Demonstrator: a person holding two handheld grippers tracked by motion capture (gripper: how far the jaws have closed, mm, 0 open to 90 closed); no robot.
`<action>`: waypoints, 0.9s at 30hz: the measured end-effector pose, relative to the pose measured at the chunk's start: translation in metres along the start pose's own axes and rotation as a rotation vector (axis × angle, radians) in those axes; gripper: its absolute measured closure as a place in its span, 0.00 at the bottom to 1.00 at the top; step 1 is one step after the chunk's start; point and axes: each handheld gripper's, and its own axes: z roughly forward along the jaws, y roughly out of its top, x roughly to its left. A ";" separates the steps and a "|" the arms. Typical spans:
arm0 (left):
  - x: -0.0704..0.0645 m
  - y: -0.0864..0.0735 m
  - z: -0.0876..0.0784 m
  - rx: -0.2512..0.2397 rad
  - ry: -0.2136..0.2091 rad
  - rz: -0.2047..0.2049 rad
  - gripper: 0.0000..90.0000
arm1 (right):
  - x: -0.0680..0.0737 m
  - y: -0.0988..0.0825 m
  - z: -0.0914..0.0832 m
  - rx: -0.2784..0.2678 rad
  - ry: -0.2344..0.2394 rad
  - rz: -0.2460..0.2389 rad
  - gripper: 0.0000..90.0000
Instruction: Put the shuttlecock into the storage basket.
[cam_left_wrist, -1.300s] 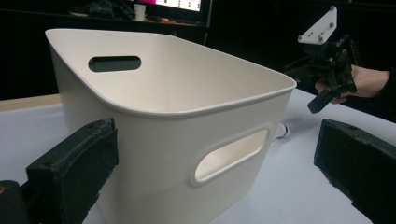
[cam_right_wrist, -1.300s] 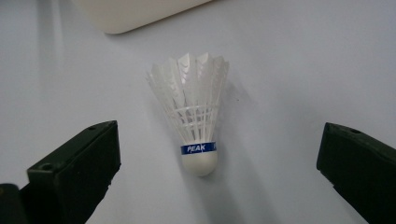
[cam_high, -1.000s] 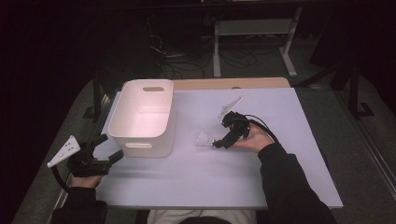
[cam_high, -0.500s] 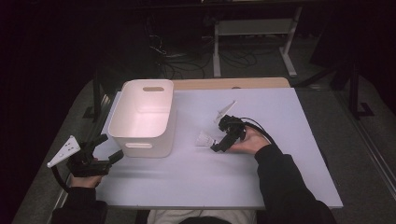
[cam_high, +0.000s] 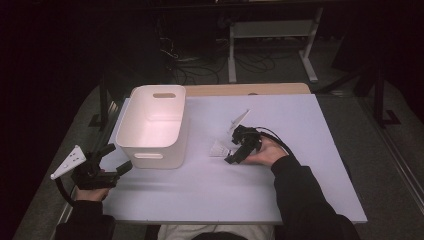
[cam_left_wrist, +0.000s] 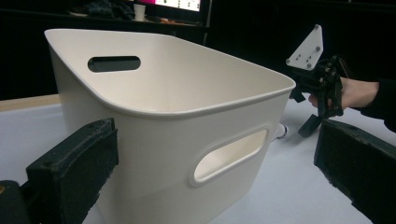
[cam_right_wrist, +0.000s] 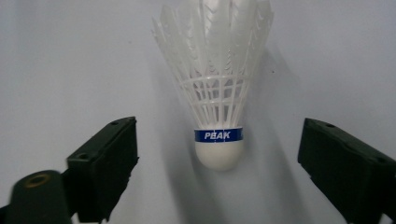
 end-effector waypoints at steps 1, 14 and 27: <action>0.000 0.000 0.000 0.000 0.000 0.000 0.00 | 0.000 0.000 0.000 0.002 -0.002 -0.006 0.17; 0.000 0.000 0.000 0.000 0.001 0.000 0.00 | 0.002 0.000 0.003 0.028 0.006 -0.016 0.43; 0.000 0.000 0.000 0.001 0.000 0.001 0.00 | 0.002 0.000 0.003 0.048 -0.008 -0.005 0.70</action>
